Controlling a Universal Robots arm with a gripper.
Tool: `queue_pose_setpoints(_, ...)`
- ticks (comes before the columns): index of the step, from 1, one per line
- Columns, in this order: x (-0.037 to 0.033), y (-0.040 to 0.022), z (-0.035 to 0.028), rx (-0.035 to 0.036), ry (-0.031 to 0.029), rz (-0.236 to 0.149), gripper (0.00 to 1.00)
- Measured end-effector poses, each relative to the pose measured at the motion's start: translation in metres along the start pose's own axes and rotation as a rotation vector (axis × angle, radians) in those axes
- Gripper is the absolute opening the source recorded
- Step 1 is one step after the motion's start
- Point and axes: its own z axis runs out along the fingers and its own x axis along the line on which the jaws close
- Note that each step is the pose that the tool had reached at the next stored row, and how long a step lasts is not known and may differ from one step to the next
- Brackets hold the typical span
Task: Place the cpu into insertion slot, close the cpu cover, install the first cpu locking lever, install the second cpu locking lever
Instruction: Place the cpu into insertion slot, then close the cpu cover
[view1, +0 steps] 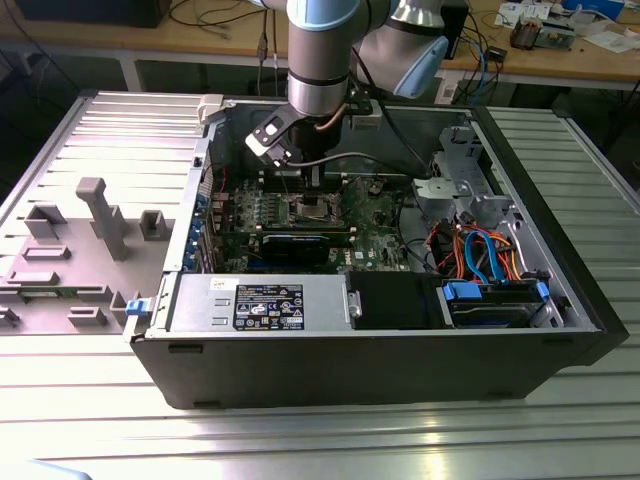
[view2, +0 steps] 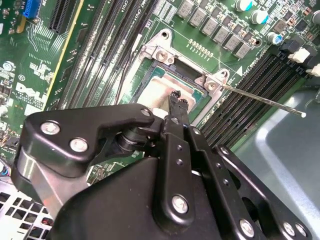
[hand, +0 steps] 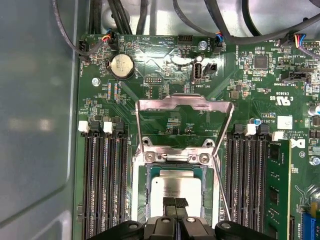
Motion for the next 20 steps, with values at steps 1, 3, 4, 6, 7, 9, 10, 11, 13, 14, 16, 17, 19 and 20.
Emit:
queue_pose_setpoints(1, 0.0000, 0.0000, 0.0000, 0.0000, 0.0000, 0.000, 0.11)
queue_pose_setpoints(3, 0.0000, 0.0000, 0.0000, 0.0000, -0.0001, 0.000, 0.11)
queue_pose_setpoints(4, 0.0000, 0.0000, 0.0000, 0.0000, -0.0001, 0.000, 0.11)
queue_pose_setpoints(6, 0.0000, 0.0000, 0.0000, 0.0000, -0.0001, 0.000, 0.11)
queue_pose_setpoints(7, 0.0000, 0.0000, 0.0000, 0.0000, -0.0001, 0.000, 0.11)
queue_pose_setpoints(9, 0.0000, 0.0004, 0.0000, 0.0001, -0.0002, 0.000, 0.11)
queue_pose_setpoints(10, -0.0001, 0.0015, -0.0001, 0.0002, -0.0004, 0.000, 0.11)
queue_pose_setpoints(11, -0.0002, 0.0036, 0.0000, 0.0000, -0.0001, -0.001, 0.11)
queue_pose_setpoints(13, -0.0002, 0.0043, 0.0001, -0.0001, 0.0000, -0.001, 0.11)
queue_pose_setpoints(14, -0.0002, 0.0045, 0.0000, 0.0000, -0.0001, -0.001, 0.11)
queue_pose_setpoints(16, -0.0002, 0.0048, 0.0000, 0.0000, -0.0001, -0.001, 0.11)
queue_pose_setpoints(17, -0.0002, 0.0049, 0.0000, 0.0000, -0.0002, -0.001, 0.11)
queue_pose_setpoints(19, -0.0002, 0.0050, 0.0000, 0.0000, -0.0001, -0.001, 0.11)
queue_pose_setpoints(20, -0.0002, 0.0051, 0.0000, 0.0000, -0.0001, -0.001, 0.11)
